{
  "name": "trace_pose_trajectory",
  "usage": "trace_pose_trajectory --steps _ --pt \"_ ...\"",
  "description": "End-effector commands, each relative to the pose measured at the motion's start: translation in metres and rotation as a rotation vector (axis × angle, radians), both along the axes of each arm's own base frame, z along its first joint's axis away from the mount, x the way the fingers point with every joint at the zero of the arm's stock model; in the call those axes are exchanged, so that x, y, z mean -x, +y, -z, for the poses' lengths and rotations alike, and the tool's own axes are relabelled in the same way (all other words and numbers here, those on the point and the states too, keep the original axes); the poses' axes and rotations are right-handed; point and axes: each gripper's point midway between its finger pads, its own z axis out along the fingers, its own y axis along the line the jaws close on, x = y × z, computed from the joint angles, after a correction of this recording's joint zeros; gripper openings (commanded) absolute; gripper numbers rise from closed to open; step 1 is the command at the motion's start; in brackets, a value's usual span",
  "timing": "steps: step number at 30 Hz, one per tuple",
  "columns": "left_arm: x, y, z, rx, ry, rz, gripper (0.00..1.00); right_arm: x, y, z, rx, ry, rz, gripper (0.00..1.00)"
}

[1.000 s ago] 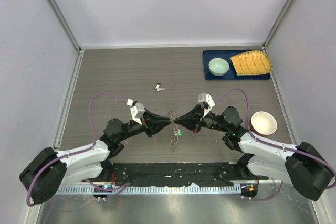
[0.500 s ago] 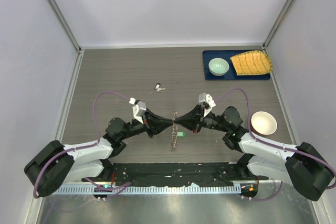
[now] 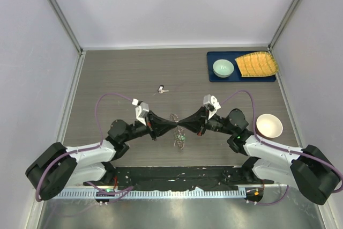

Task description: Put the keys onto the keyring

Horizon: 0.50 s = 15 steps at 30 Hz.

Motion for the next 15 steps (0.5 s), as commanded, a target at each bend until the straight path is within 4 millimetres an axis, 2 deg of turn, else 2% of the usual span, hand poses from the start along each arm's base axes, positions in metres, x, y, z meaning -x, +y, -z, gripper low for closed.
trace_pose_trajectory --steps 1,4,5,6,7,8,9,10,12,15 --pt "-0.003 -0.004 -0.037 0.049 -0.103 -0.001 0.0 0.0 0.001 0.004 0.02 0.012 0.003 0.08" --pt "-0.02 -0.001 -0.024 -0.118 -0.084 -0.077 0.0 -0.005 -0.004 0.015 0.082 0.051 0.048 0.21" --pt "-0.026 0.004 -0.016 -0.206 -0.042 -0.116 0.0 -0.007 -0.006 0.017 0.102 0.06 0.066 0.31" --pt "-0.03 0.009 -0.013 -0.254 -0.064 -0.145 0.0 -0.01 -0.01 0.022 0.14 0.084 0.097 0.35" --pt "-0.03 0.014 0.001 -0.325 -0.029 -0.155 0.0 -0.012 -0.012 0.022 0.162 0.07 0.114 0.4" --pt "-0.033 0.019 -0.009 -0.328 -0.044 -0.189 0.0 -0.015 -0.015 0.024 0.183 0.075 0.135 0.48" --pt "-0.033 0.021 -0.009 -0.349 -0.04 -0.196 0.0 -0.021 -0.02 0.024 0.212 0.091 0.184 0.5" --pt "-0.031 0.026 0.003 -0.409 -0.011 -0.193 0.0 -0.024 -0.023 0.024 0.227 0.098 0.21 0.53" --pt "-0.033 0.028 -0.002 -0.45 -0.002 -0.204 0.0 -0.033 -0.031 0.023 0.275 0.122 0.278 0.56" --pt "-0.031 0.035 0.015 -0.531 0.05 -0.207 0.0 -0.044 -0.043 0.024 0.326 0.13 0.367 0.57"
